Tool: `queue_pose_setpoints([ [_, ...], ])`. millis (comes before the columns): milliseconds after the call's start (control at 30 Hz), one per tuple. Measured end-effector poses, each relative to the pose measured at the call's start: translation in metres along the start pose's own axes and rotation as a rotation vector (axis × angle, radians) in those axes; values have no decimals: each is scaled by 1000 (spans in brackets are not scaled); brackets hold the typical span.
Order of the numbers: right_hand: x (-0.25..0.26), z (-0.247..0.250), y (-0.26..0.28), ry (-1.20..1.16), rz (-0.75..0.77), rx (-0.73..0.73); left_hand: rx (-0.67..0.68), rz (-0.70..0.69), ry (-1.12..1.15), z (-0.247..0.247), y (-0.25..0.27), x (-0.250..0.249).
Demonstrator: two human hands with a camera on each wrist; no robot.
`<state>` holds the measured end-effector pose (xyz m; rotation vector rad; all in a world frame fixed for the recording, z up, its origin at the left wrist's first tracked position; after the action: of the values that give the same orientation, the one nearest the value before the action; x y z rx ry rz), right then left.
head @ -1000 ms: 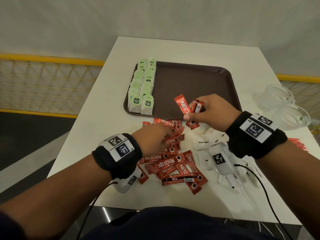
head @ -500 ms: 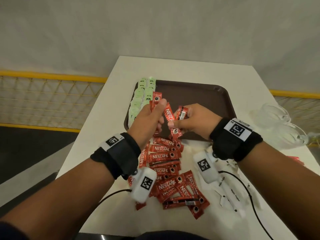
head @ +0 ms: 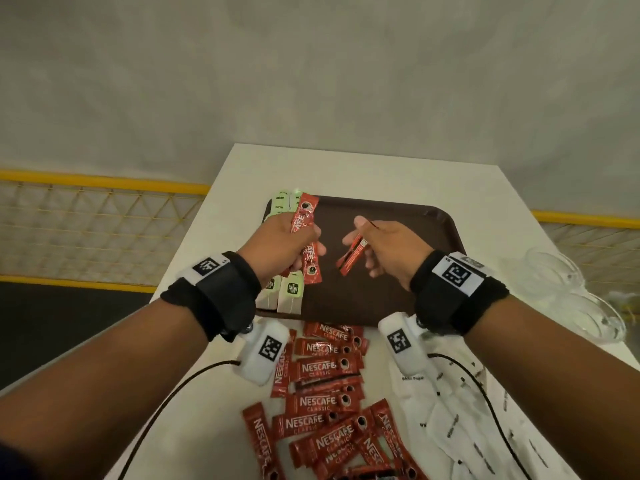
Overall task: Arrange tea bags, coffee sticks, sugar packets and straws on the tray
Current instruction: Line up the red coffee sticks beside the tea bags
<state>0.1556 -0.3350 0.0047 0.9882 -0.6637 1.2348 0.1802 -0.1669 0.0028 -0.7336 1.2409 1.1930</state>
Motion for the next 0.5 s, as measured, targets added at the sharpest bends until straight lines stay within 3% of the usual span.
queue_pose_setpoints([
  [133,21,1,-15,120,110,-96,40,25,29,-17,-13,-3],
  [267,36,-6,-21,169,217,-124,-20,71,152,-18,-26,0],
  [500,42,-21,-31,248,268,13,-56,-9,90,-1,-44,-8],
])
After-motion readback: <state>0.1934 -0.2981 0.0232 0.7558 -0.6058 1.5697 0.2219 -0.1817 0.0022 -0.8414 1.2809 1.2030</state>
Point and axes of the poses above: each hand's wrist, its own y-axis away from the middle knuckle, its own z-axis out of the back of the hand, x = y × z, the point moved 9 cm from there along -y, towards the middle knuckle, and after that the axes turned 1 degree about y, right-handed, at the moved point
